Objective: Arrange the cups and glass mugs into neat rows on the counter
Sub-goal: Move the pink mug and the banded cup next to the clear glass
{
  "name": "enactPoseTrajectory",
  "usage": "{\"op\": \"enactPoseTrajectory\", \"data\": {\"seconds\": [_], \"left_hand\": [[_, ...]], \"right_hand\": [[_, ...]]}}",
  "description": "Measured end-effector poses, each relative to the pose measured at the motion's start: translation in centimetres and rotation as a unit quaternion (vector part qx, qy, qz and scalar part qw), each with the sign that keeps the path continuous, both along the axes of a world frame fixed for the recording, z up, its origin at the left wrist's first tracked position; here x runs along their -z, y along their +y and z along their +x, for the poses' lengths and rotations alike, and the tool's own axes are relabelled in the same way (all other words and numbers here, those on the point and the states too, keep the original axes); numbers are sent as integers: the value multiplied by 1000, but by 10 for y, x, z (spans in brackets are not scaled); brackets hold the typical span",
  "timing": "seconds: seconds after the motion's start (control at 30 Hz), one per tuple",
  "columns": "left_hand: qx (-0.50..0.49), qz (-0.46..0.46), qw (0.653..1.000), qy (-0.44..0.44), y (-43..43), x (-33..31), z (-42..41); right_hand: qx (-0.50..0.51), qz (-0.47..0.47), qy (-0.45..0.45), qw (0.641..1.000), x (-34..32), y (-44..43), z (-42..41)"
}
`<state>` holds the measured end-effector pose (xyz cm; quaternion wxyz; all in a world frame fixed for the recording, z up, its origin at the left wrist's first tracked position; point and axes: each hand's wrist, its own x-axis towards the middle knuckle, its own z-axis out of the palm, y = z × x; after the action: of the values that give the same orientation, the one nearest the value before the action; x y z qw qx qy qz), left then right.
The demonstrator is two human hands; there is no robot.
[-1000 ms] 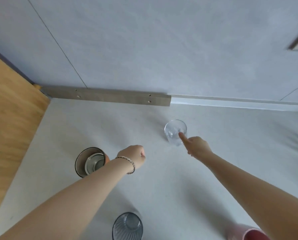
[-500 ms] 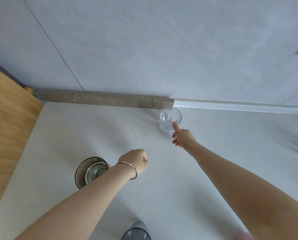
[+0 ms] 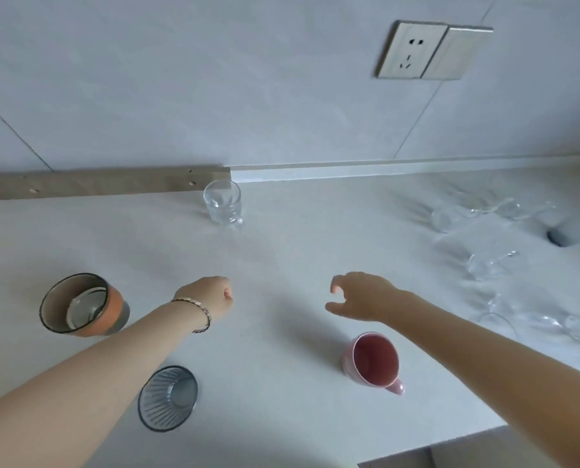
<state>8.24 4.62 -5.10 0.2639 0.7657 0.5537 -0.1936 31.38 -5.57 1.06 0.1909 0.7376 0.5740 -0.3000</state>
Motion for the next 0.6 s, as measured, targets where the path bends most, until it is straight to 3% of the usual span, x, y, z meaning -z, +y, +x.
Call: {"op": "enactPoseTrajectory", "data": {"seconds": [0.1,0.3,0.47,0.6], "left_hand": [[18,5,1000,8,-17,0,6],[-2,11,1000,1,-22,-12,-8],[-42,3,999,-16,-19,-18,-37],[-71,1,997,-7,-15,-23,-60]], "right_hand": [[13,-91,-30,995,0,-52,11],[37,-82,-9,996,22,-89,8],[43,-13,-17,999,25,-79,3],[98,110,15,989,15,-38,-15]]}}
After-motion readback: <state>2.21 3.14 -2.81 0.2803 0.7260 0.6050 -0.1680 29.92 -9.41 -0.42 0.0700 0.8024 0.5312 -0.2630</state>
